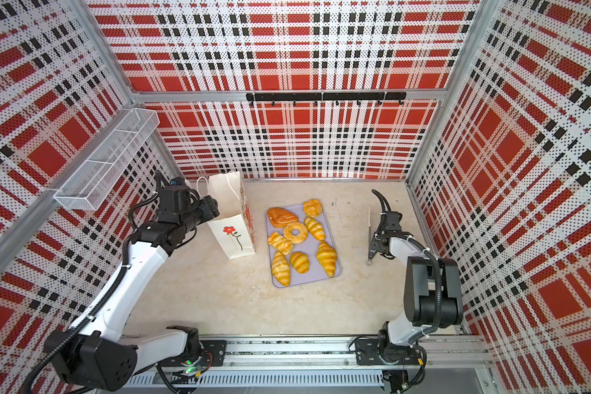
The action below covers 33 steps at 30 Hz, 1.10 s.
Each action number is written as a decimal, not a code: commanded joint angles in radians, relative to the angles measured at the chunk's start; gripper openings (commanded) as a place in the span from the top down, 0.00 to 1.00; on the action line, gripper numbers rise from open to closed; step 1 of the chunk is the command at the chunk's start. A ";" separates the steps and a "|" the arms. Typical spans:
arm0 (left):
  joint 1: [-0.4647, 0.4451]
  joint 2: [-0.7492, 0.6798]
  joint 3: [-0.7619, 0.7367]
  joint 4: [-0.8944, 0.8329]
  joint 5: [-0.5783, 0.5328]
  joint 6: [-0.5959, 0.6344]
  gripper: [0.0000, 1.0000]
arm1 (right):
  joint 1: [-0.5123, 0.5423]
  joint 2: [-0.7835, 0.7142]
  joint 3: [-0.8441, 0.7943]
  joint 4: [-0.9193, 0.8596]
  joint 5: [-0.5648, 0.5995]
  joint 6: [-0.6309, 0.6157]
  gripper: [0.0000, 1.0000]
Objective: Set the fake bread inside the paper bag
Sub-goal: 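Grasp the tongs handle with the right gripper while the left gripper lifts off the bag, then raise the tongs with the right gripper while the left gripper reaches toward them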
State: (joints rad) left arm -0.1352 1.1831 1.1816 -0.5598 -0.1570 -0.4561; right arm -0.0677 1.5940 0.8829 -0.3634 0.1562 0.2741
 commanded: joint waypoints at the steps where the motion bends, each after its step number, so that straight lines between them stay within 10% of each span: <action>1: -0.002 -0.068 -0.024 0.024 -0.056 0.005 0.16 | -0.005 0.033 0.041 0.007 -0.030 0.006 0.46; 16: -0.343 -0.256 -0.063 0.111 -0.497 0.131 0.00 | -0.021 0.127 0.112 -0.041 -0.066 -0.006 0.69; 33: -0.650 -0.144 0.062 0.259 -0.553 0.339 0.00 | -0.029 -0.051 0.104 -0.005 -0.327 -0.016 0.96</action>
State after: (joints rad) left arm -0.7414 1.0084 1.1950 -0.3565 -0.7067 -0.1783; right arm -0.0933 1.6329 0.9688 -0.4152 -0.0685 0.2802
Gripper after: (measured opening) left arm 0.996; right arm 0.106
